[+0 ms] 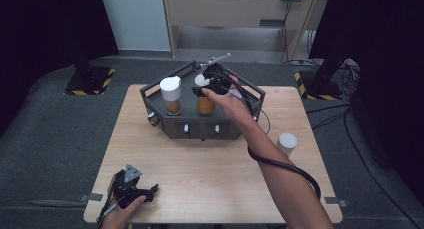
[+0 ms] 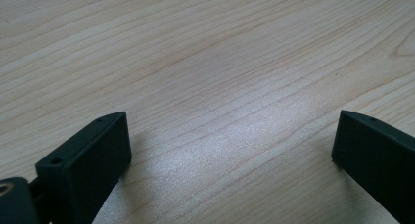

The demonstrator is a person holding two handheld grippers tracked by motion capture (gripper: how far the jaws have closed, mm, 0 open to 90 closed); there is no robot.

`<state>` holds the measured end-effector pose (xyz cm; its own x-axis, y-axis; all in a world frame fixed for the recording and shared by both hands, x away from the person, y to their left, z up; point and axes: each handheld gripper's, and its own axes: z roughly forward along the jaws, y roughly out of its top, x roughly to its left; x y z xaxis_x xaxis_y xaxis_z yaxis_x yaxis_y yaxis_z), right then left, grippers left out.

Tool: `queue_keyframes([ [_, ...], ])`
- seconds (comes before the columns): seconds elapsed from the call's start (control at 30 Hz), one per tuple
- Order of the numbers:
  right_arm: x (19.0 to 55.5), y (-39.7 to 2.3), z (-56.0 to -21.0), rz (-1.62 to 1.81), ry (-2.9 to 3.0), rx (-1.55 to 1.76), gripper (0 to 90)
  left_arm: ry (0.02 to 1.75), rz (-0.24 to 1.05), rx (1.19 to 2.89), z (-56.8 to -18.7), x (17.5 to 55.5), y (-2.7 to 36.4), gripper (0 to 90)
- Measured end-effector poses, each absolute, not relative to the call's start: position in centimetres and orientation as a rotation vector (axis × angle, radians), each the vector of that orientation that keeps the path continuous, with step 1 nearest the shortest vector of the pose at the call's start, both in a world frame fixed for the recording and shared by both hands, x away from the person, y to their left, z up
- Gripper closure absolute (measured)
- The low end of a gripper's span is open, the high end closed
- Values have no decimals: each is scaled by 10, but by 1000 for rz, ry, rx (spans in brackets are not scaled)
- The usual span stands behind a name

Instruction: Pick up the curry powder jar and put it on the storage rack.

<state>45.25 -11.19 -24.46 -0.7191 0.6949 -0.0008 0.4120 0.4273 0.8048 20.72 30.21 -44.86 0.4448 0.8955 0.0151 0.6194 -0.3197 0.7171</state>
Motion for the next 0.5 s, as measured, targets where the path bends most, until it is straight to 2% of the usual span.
queue_keyframes([
  [0.5, 456, -107, -257, 1191, 2363, 964, 340, 1265, 553, 2054, -449, 207, 302, 0],
])
